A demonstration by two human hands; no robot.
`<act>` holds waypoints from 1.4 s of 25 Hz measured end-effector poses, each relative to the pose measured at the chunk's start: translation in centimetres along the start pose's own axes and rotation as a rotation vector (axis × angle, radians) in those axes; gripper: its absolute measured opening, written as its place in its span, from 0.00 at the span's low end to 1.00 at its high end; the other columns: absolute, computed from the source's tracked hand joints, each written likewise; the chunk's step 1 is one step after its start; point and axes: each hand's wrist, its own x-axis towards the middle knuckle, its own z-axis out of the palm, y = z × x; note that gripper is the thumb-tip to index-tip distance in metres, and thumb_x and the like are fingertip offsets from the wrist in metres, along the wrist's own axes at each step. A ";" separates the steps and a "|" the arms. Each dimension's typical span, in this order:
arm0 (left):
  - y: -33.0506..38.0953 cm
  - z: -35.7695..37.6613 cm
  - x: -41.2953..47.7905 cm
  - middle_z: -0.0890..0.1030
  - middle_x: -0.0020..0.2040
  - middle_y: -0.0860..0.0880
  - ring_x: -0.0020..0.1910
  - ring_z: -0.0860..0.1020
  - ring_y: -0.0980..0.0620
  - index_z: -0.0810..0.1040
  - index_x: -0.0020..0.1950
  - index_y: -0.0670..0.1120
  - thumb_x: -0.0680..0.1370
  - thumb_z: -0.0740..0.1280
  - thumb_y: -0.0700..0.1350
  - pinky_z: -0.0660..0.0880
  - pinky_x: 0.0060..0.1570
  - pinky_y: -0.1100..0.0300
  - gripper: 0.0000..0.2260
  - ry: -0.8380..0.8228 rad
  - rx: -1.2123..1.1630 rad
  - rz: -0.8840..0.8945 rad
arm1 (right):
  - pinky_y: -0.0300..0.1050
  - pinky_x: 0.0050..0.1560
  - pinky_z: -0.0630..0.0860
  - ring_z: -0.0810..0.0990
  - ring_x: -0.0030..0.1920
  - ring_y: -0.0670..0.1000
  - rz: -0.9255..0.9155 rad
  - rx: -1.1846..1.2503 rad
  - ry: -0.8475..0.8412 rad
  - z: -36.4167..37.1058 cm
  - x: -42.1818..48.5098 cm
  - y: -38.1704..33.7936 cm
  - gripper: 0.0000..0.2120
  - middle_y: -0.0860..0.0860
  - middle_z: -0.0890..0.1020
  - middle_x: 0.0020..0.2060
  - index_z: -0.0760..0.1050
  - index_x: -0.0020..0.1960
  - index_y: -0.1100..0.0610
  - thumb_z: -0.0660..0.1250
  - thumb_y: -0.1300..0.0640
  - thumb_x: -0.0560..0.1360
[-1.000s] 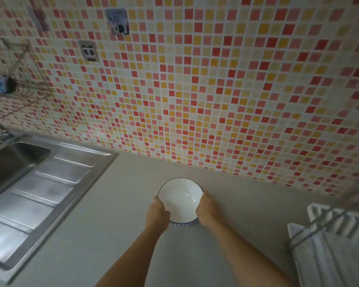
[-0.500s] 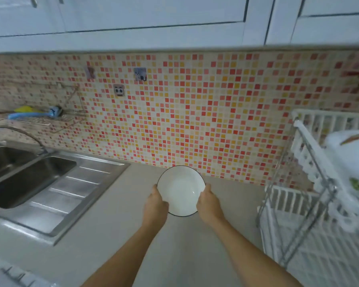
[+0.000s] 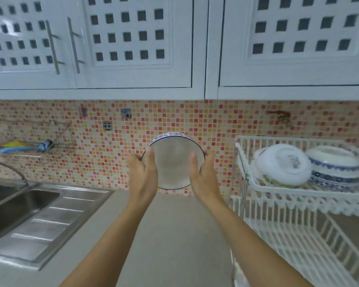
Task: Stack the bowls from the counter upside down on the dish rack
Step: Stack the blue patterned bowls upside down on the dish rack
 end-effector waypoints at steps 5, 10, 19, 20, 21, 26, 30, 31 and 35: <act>6.5 1.6 -1.0 0.71 0.56 0.53 0.60 0.73 0.48 0.68 0.54 0.57 0.68 0.52 0.73 0.74 0.61 0.42 0.26 -0.202 -0.365 0.025 | 0.43 0.41 0.71 0.72 0.41 0.42 -0.088 0.199 0.134 -6.9 0.6 -5.9 0.19 0.42 0.70 0.41 0.61 0.52 0.48 0.45 0.34 0.75; 11.8 8.0 -2.7 0.75 0.54 0.51 0.51 0.77 0.55 0.66 0.65 0.49 0.64 0.60 0.68 0.77 0.51 0.52 0.36 -0.391 -0.502 0.046 | 0.58 0.54 0.77 0.76 0.43 0.45 -0.101 0.299 0.157 -16.1 2.5 -5.1 0.10 0.40 0.75 0.43 0.64 0.47 0.35 0.57 0.33 0.70; 17.6 22.8 -9.0 0.77 0.62 0.47 0.55 0.76 0.53 0.76 0.62 0.46 0.79 0.58 0.47 0.72 0.52 0.57 0.14 -0.752 -0.295 0.051 | 0.43 0.61 0.75 0.77 0.62 0.41 -0.244 0.023 -0.031 -37.0 4.7 1.7 0.26 0.38 0.74 0.64 0.65 0.63 0.31 0.63 0.29 0.66; 17.5 23.8 -9.4 0.75 0.65 0.42 0.55 0.77 0.53 0.76 0.60 0.47 0.81 0.57 0.44 0.72 0.54 0.56 0.11 -0.774 -0.300 0.054 | 0.44 0.61 0.76 0.77 0.62 0.43 -0.253 0.000 -0.052 -38.7 4.9 2.6 0.31 0.40 0.74 0.65 0.65 0.65 0.33 0.65 0.28 0.64; 17.5 25.0 -9.6 0.74 0.68 0.41 0.57 0.77 0.52 0.76 0.60 0.47 0.81 0.57 0.44 0.72 0.59 0.54 0.11 -0.785 -0.282 0.062 | 0.47 0.59 0.78 0.78 0.61 0.45 -0.251 -0.002 -0.079 -40.2 5.0 3.4 0.34 0.42 0.75 0.64 0.66 0.66 0.36 0.68 0.29 0.63; 17.2 31.3 -11.8 0.84 0.45 0.59 0.45 0.81 0.64 0.82 0.49 0.58 0.81 0.49 0.60 0.71 0.58 0.53 0.21 -0.795 -0.333 0.056 | 0.49 0.67 0.73 0.74 0.66 0.44 -0.193 -0.149 -0.219 -46.0 6.2 7.8 0.46 0.37 0.75 0.64 0.65 0.66 0.33 0.82 0.41 0.52; 17.2 34.8 -13.3 0.82 0.56 0.54 0.56 0.79 0.56 0.78 0.60 0.58 0.77 0.44 0.69 0.71 0.59 0.55 0.29 -0.832 -0.181 0.085 | 0.52 0.75 0.61 0.59 0.75 0.41 -0.150 -0.424 -0.296 -47.7 7.2 11.3 0.58 0.36 0.60 0.74 0.51 0.72 0.34 0.83 0.43 0.52; 17.0 35.7 -13.6 0.79 0.62 0.52 0.61 0.77 0.52 0.75 0.65 0.58 0.73 0.43 0.74 0.70 0.64 0.50 0.34 -0.828 -0.127 0.097 | 0.54 0.76 0.58 0.56 0.76 0.42 -0.132 -0.506 -0.302 -47.8 7.4 12.3 0.61 0.38 0.56 0.76 0.47 0.73 0.34 0.83 0.42 0.53; 15.4 38.1 -14.2 0.71 0.73 0.52 0.72 0.68 0.51 0.69 0.72 0.57 0.68 0.41 0.78 0.61 0.73 0.45 0.42 -0.789 0.018 0.163 | 0.53 0.77 0.55 0.51 0.77 0.43 -0.126 -0.647 -0.345 -47.5 7.9 14.7 0.64 0.40 0.52 0.77 0.43 0.76 0.41 0.81 0.39 0.53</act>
